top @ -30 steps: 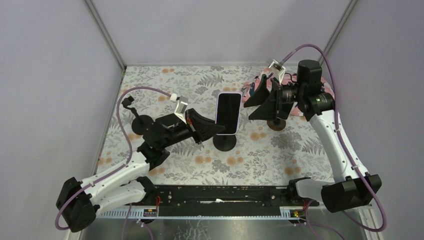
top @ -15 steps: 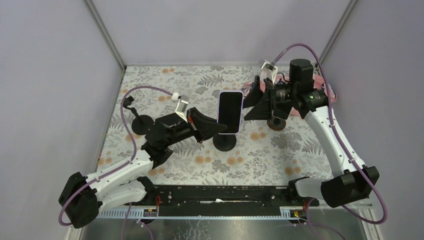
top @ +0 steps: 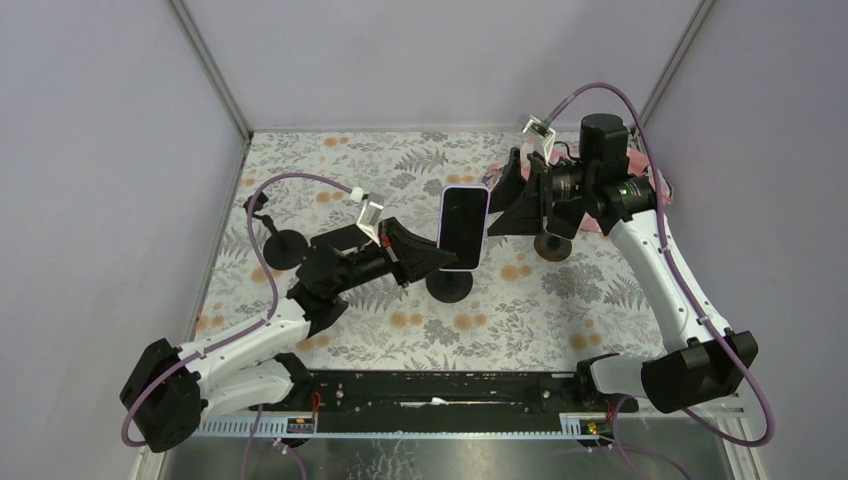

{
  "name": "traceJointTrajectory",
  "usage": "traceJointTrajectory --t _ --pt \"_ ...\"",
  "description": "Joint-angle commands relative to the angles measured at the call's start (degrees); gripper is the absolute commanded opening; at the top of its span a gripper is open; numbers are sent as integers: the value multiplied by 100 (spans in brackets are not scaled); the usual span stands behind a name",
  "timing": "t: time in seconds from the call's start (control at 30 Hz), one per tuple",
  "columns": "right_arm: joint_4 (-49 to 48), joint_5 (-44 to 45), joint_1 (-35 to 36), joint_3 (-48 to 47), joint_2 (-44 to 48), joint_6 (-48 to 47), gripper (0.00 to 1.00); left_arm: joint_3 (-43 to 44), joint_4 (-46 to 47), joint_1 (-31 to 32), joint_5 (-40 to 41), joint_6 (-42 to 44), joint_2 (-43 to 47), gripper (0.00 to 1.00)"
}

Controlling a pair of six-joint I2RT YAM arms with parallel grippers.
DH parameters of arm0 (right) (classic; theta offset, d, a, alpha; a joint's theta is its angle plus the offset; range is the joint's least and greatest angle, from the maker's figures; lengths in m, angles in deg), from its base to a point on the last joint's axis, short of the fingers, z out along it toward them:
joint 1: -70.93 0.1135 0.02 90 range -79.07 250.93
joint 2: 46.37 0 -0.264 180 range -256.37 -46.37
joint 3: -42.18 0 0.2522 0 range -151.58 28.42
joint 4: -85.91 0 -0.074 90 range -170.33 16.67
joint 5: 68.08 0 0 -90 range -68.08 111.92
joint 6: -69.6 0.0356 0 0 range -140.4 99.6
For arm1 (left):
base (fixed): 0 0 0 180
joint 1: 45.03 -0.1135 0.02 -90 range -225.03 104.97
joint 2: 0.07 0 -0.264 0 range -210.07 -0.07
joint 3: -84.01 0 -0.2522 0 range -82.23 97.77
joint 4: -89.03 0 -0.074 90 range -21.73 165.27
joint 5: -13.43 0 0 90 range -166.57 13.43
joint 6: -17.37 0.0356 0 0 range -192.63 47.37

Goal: Place the phone on the phone stand
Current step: Pick up the phone at the center of the board.

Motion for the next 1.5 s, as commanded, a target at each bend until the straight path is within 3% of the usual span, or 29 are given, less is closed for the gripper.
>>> traceJointTrajectory --t 0.0,0.57,0.87,1.13,1.23,1.3,1.33,1.4,1.47 --pt "-213 -76 57 -231 -64 184 87 16 691 -43 22 -6 -34 0" --pt "-463 29 287 -112 -157 375 72 71 704 -35 -13 -81 -186 0" --pt "-604 -38 349 -80 -177 486 50 90 697 -39 -82 -112 -213 0" --pt "-1009 -116 419 73 -166 814 16 118 701 -41 -162 -156 -277 1" --pt "-1046 -240 448 89 -166 809 7 219 467 -39 -185 -93 -251 14" --pt "-1039 -292 453 100 -145 786 4 360 51 -47 -266 73 -153 49" --pt "-1028 -302 459 111 -134 769 3 473 -248 -58 -329 212 -79 57" --pt "-1013 -296 456 165 -101 734 2 788 -1008 -115 -479 559 97 81" --pt "-973 -276 453 235 -66 649 2 1180 -2041 -221 -551 926 248 97"
